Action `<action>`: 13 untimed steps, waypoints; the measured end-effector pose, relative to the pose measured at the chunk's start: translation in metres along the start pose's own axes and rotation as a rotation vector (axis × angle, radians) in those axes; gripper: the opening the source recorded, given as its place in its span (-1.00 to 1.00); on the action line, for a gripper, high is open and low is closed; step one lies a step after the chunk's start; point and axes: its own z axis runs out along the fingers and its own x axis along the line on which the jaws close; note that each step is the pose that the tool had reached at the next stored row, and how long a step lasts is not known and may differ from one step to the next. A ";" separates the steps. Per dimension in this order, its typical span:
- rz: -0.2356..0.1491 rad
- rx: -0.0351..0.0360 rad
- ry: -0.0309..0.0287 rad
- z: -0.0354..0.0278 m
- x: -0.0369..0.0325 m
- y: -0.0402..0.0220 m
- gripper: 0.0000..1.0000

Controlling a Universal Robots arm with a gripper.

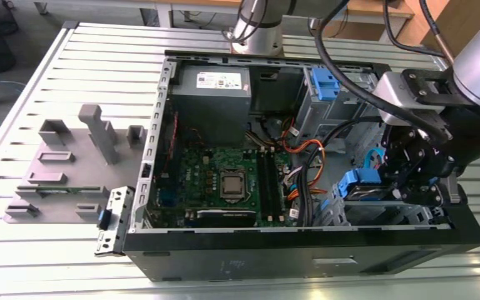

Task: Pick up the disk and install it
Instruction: 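Insert the disk into the insertion slot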

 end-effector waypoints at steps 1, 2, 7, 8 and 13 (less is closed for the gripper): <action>0.000 0.0000 0.0013 0.0016 0.0000 0.0000 -0.30; 0.000 0.0000 0.0019 0.0023 0.0000 0.0000 -0.30; 0.000 0.0000 0.0019 0.0025 0.0001 0.0000 -0.30; 0.000 0.0000 0.0019 0.0026 0.0001 0.0000 -0.30; 0.000 0.0000 0.0017 0.0028 0.0001 0.0001 -0.15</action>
